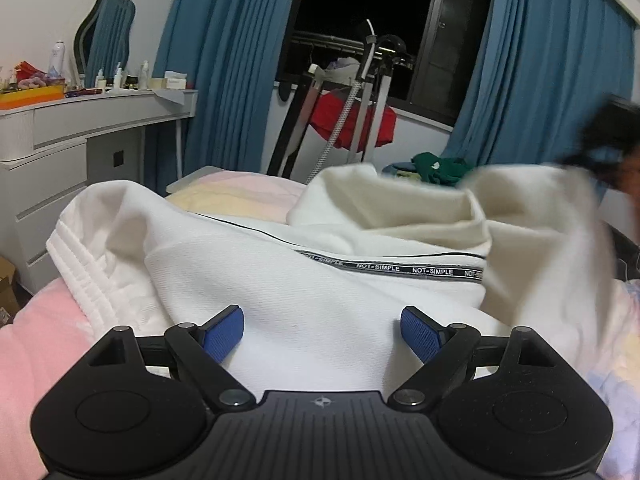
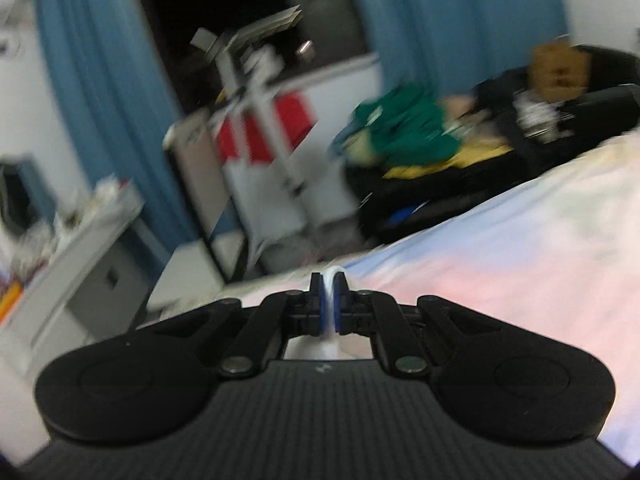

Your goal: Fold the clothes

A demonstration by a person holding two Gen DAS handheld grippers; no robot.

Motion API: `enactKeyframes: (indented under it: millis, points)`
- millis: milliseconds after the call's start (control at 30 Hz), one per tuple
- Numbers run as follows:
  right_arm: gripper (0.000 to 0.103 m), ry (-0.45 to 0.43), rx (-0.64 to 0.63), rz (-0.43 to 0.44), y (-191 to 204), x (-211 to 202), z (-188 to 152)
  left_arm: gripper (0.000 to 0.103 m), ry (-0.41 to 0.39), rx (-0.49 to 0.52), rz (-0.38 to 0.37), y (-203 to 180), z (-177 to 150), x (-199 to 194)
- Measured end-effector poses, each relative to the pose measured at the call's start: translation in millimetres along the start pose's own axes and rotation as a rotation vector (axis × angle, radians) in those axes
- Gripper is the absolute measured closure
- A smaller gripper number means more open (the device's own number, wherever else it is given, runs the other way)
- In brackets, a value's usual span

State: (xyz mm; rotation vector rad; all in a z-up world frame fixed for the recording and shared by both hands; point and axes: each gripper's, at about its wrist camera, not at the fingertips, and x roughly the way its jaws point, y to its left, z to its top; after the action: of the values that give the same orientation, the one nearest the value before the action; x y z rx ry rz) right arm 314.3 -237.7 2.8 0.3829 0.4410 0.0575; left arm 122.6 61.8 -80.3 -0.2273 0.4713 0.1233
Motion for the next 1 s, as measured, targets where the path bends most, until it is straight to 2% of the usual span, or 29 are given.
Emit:
enactKeyframes:
  millis: [67, 167, 233, 333, 433, 500, 733, 833, 900, 1000]
  points:
    - [0.096, -0.078, 0.055, -0.041, -36, -37, 1, 0.016, 0.0, -0.01, 0.003, 0, 1, -4]
    - [0.096, -0.144, 0.142, -0.132, -96, -83, -14, 0.016, 0.01, -0.016, 0.009, 0, 1, -10]
    - [0.096, -0.136, 0.255, -0.196, -144, -103, -33, 0.016, 0.008, -0.005, 0.015, -1, 0, -16]
    - [0.096, -0.082, 0.449, -0.24, -210, -117, -68, 0.016, 0.004, 0.01, 0.031, -3, -1, -24]
    - [0.096, -0.046, 0.627, -0.211, -256, -127, -100, 0.016, 0.024, -0.011, 0.04, -5, -3, -31]
    - [0.094, -0.025, 0.71, -0.163, -276, -128, -113, 0.016, 0.038, -0.025, 0.046, -6, -4, -36]
    - [0.092, 0.0, 0.89, 0.07, -308, -103, -142, 0.015, 0.075, -0.056, 0.074, -13, -11, -45]
    - [0.082, -0.014, 0.97, 0.14, -321, -88, -147, 0.015, 0.08, -0.052, 0.092, -19, -15, -43]
    - [0.069, -0.017, 0.962, 0.145, -323, -78, -146, 0.015, 0.079, -0.043, 0.096, -24, -17, -42]
    - [0.066, 0.008, 0.941, 0.131, -321, -55, -143, 0.015, 0.08, -0.028, 0.096, -29, -20, -40]
